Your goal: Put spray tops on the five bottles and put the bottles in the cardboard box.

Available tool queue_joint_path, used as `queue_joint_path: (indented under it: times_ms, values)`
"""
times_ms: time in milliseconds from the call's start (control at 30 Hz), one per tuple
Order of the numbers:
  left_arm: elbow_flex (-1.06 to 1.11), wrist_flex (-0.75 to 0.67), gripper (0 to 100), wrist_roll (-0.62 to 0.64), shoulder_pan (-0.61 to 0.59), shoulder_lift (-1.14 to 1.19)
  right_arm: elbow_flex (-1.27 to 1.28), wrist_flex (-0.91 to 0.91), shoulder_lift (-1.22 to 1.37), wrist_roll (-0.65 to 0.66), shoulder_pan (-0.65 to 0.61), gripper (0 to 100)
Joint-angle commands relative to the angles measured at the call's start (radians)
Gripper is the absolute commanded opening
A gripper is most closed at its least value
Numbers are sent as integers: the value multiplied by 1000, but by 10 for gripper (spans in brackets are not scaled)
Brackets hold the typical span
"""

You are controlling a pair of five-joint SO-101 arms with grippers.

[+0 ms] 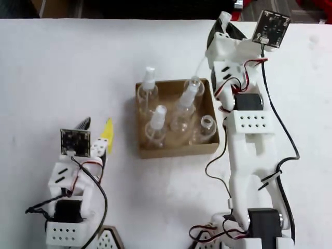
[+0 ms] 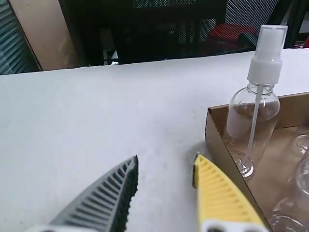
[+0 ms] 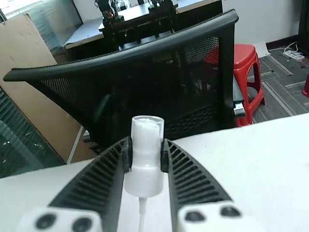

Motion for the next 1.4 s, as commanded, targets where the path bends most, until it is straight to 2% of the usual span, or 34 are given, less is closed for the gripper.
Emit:
queue_joint_path:
  times_ms: [0,333,933,1133,1367]
  values:
    - [-3,-18,172,-11,15,-7,32,-56,-5,-6,-2,16]
    - [-3,-32,172,-9,15,-7,155,-179,-15,77,-10,16]
    - [-3,-31,172,-6,15,-4,195,-171,-5,80,-30,16]
    - [-3,-32,172,-8,15,-4,241,-179,-15,222,-90,16]
    - [-3,-32,172,-8,15,-5,253,-177,-15,239,-90,16]
